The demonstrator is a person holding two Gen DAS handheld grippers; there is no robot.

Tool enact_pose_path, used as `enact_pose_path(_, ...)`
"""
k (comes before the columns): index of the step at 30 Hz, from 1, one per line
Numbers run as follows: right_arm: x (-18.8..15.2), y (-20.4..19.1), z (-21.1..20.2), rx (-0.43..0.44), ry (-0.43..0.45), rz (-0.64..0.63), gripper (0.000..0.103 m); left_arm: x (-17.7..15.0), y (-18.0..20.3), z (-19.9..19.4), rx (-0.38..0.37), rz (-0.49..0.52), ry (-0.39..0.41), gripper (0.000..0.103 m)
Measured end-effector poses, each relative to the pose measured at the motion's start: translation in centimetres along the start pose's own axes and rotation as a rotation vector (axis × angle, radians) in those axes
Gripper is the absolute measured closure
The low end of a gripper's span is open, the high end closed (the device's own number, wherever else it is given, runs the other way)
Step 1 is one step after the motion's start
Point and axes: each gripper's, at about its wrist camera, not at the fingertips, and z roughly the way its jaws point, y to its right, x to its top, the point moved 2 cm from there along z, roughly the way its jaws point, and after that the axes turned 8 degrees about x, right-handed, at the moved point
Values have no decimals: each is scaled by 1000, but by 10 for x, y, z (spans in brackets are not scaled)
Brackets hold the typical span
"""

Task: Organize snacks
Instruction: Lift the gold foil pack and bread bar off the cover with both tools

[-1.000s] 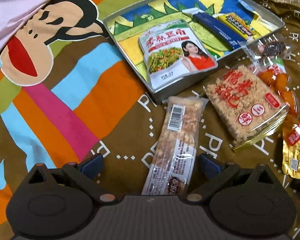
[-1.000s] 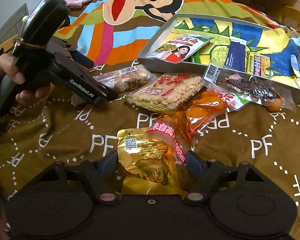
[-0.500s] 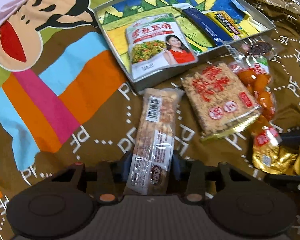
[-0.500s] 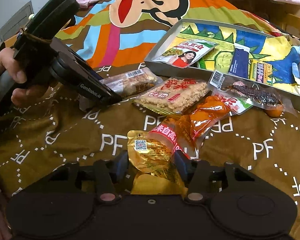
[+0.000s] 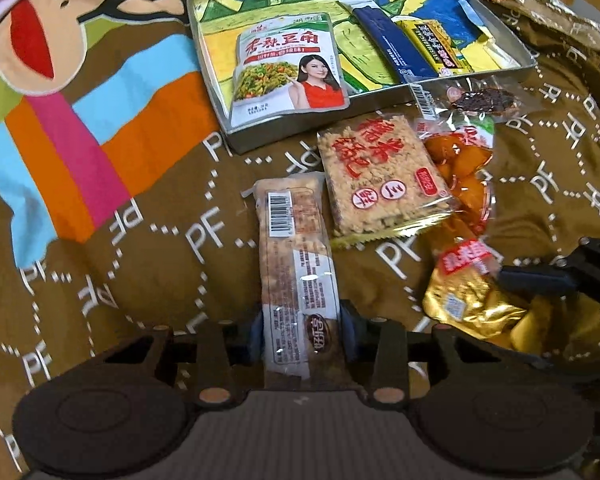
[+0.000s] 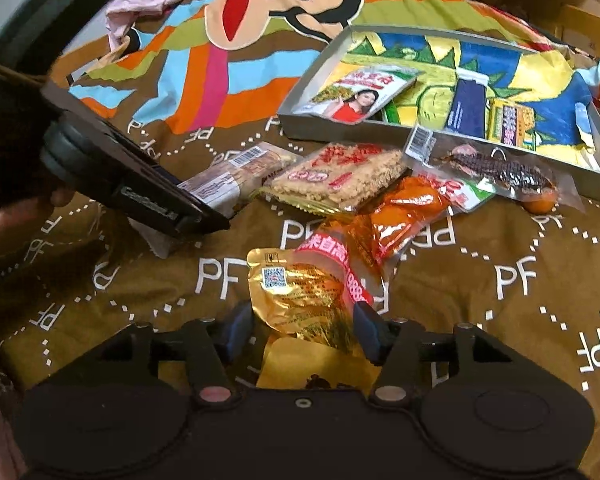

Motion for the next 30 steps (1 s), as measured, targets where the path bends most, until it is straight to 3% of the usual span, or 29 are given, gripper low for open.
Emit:
enact_pose_path(13,-3,5,7,8,-28,4,33,1,3,5,31,11,44,54)
enact_pose_path(22,-3,2,4,-22,-22,-6,53,-1,5,2,76,-22,27,64)
enact_pose_path(30,-6,-11,-4,-55,-23,-66,55,-7,10,-20,65,-93,-8,64)
